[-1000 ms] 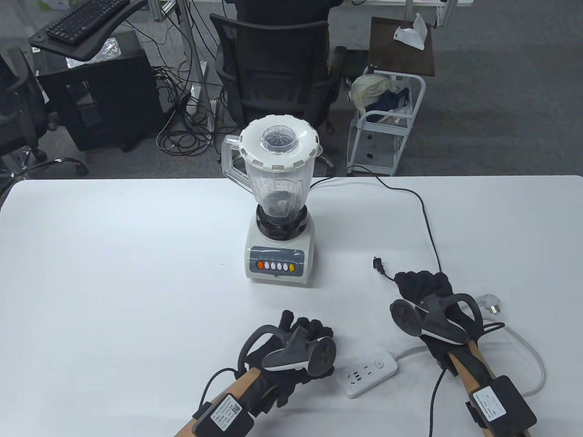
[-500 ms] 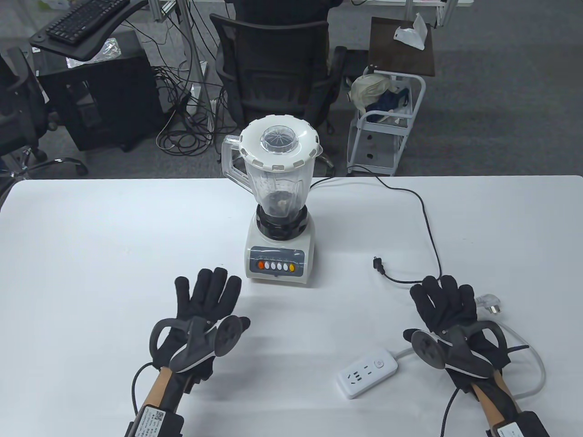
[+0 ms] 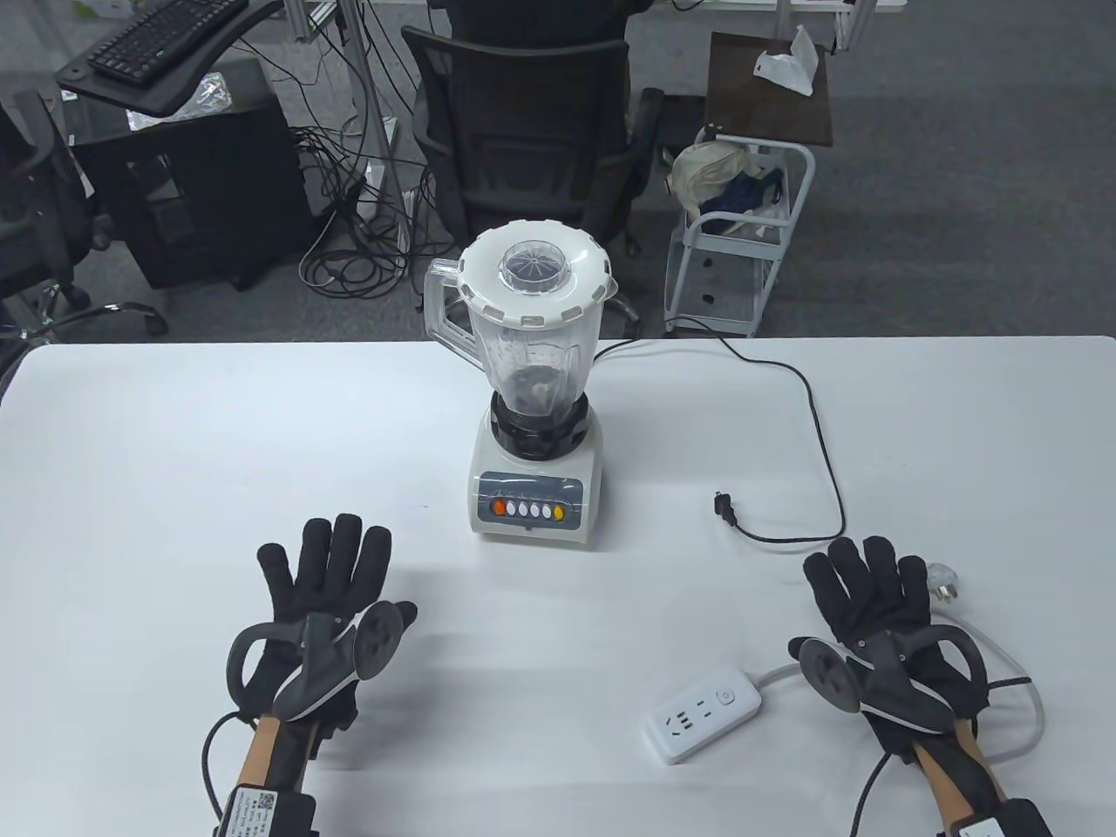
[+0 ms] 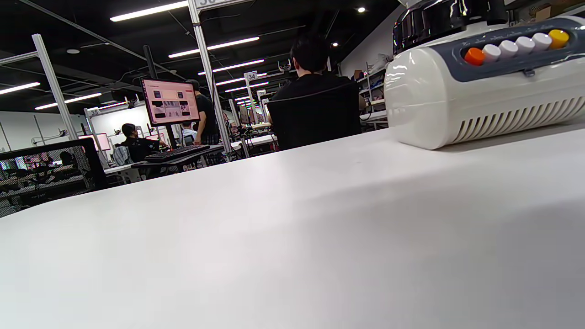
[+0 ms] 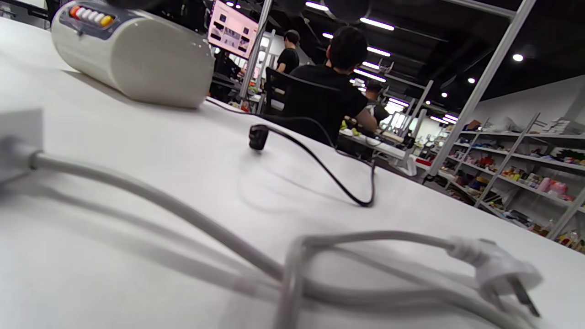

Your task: Unplug the blender

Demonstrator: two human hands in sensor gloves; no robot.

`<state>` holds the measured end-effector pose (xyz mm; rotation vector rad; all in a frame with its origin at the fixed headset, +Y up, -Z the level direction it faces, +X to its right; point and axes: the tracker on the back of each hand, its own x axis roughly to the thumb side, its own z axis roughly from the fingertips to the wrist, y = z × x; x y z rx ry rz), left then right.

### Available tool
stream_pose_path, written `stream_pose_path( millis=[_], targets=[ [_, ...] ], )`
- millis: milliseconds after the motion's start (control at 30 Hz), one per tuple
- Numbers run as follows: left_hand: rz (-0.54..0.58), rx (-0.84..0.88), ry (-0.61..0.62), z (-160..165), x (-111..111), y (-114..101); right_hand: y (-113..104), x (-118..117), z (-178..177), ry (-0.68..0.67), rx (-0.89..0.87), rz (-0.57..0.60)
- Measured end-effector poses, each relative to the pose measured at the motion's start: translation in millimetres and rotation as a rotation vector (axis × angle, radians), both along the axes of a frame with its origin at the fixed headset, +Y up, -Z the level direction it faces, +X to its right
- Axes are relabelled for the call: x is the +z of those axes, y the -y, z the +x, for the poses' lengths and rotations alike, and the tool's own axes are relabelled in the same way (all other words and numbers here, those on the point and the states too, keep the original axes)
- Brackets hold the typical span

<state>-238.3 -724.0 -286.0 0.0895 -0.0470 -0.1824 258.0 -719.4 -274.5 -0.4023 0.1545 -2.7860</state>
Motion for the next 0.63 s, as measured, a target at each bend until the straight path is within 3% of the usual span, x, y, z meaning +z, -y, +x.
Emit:
stream_pose_path(
  millis=[633],
  targets=[
    [0.004,-0.012,0.008,-1.2,4.1,3.4,3.8,3.3,-5.3,-0.010,0.025,-0.020]
  ],
)
